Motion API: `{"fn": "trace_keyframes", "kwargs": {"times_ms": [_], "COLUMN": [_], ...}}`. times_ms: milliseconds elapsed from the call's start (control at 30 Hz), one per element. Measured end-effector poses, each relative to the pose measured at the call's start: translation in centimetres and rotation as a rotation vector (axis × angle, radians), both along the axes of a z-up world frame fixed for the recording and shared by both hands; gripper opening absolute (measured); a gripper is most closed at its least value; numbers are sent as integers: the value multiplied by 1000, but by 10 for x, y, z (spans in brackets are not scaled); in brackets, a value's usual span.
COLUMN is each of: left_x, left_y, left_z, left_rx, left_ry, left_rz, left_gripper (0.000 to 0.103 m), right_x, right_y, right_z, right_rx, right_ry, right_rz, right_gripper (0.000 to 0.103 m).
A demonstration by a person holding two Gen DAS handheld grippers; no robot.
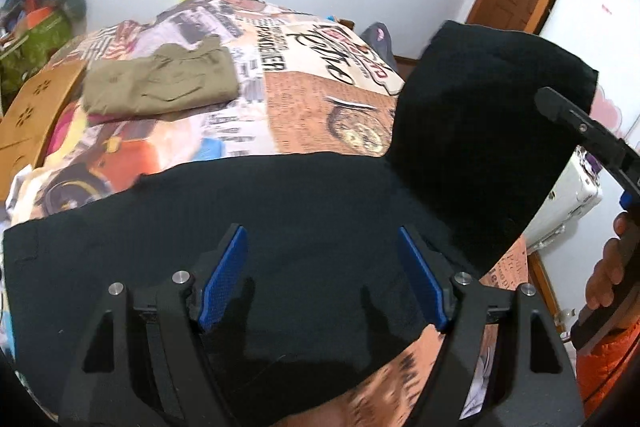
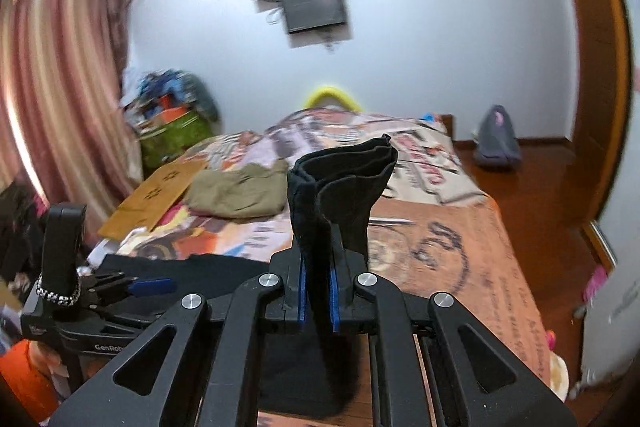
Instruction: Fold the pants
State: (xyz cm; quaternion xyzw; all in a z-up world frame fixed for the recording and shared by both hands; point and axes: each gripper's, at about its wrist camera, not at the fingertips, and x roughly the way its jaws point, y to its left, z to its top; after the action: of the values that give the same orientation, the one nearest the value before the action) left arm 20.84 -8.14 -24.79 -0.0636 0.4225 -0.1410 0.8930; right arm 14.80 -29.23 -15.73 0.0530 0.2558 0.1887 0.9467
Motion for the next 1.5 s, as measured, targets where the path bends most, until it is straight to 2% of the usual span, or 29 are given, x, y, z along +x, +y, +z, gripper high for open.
{"fn": "trace_keyframes", "kwargs": {"times_ms": [200, 400, 567, 667, 800, 867, 933, 1067, 1167, 1333, 1500], "left_x": [-20, -32, -39, -40, -36, -36, -35, -24, -4, 29, 54], "left_y": [50, 91, 101, 99, 93, 87, 84, 86, 93, 93, 86], "left_z": [3, -10, -22, -27, -29, -26, -22, -22, -30, -52, -75], "left_rx": [-3, -8, 3, 20, 26, 40, 55, 82, 98, 150, 132], "left_ry": [-23, -3, 24, 28, 26, 15, 3, 3, 44, 111, 188], "left_rz": [85, 174, 194, 196, 185, 179, 171, 168, 151, 115, 48], "left_gripper": [77, 77, 77, 77, 77, 77, 77, 77, 77, 77, 77], "right_x": [5, -1, -14, -20, -20, -22, -24, -30, -29, -18, -2], "right_y": [60, 113, 136, 139, 136, 140, 139, 129, 114, 84, 67], "right_z": [-9, -56, -100, -107, -108, -106, -103, -91, -80, -64, -61], "right_rx": [-40, -137, -224, -239, -212, -214, -204, -179, -157, -90, -89], "right_ry": [31, 150, 262, 278, 306, 316, 321, 303, 287, 277, 258], "right_rz": [141, 285, 356, 356, 360, 380, 395, 391, 366, 307, 241], "right_gripper": [8, 8, 8, 10, 13, 19, 31, 33, 35, 42, 44]}}
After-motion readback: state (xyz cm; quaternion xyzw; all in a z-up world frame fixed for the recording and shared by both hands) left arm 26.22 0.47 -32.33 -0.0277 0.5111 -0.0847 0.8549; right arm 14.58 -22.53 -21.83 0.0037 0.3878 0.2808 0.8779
